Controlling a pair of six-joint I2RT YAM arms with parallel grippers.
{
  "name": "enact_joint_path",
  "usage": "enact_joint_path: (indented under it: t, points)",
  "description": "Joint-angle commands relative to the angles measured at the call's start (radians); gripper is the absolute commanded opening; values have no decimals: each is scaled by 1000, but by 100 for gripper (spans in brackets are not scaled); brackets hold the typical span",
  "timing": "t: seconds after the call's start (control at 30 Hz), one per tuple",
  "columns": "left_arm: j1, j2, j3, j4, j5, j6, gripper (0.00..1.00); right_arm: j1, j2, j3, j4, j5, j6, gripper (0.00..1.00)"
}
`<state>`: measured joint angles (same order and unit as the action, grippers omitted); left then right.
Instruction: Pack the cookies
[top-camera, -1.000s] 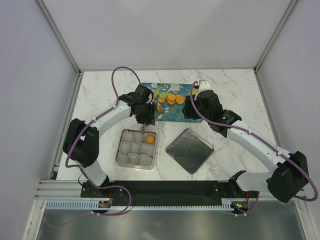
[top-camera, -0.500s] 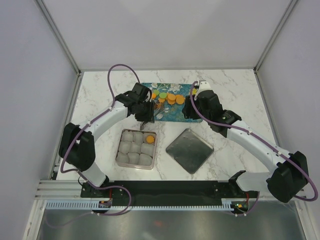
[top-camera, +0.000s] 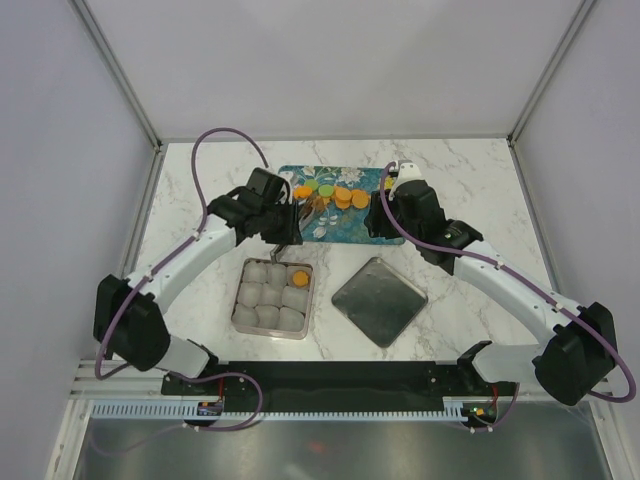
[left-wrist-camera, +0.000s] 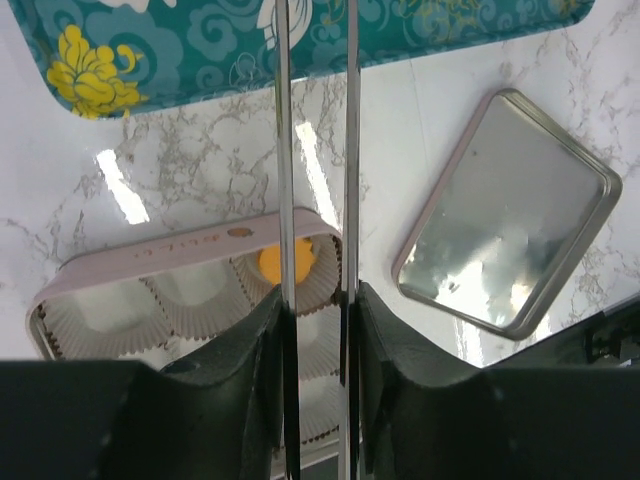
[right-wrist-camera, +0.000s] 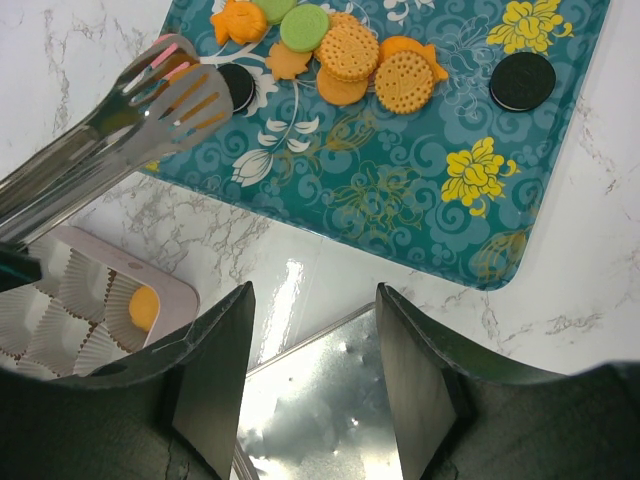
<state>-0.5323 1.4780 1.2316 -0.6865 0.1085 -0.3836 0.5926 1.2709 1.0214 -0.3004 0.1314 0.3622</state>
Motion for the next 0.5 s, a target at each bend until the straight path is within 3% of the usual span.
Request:
enact_joint_path:
  t: [0.0, 0.47]
  points:
    - [-1, -123, -41, -30, 10, 5, 36, -2, -7, 2, 27, 4, -9, 60]
    - [-3, -495, -202, -268, -23, -66, 36, -2, 18, 17, 27, -22, -5, 59]
